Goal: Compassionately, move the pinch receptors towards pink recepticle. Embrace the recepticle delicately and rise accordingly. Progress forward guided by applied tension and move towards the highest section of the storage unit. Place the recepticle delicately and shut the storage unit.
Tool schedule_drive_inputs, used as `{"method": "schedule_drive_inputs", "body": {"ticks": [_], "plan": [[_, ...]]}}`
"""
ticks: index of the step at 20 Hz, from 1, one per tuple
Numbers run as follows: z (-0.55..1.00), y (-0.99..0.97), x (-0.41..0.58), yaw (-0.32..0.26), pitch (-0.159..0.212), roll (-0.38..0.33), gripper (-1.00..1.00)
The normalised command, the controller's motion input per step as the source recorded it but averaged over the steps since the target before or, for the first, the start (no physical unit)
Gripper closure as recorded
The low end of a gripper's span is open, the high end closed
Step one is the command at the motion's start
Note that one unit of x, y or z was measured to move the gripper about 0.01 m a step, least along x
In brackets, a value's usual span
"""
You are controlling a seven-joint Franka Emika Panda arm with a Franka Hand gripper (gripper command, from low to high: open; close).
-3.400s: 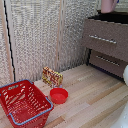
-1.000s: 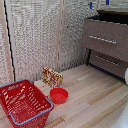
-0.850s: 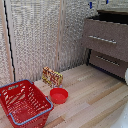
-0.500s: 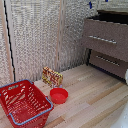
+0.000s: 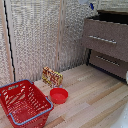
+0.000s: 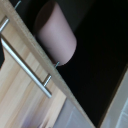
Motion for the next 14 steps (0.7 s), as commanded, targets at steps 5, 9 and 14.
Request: {"method": "schedule_drive_inputs", "body": {"ticks": [5,9,14], "plan": [[-0.41,0.39,0.0,0.08,0.113,-0.332,-1.0],[-0.52,0.47,0.0,0.06,0.081,-0.311,-1.0],[-0.41,0.37,-0.183,0.069,0.1,-0.308,-1.0]]}}
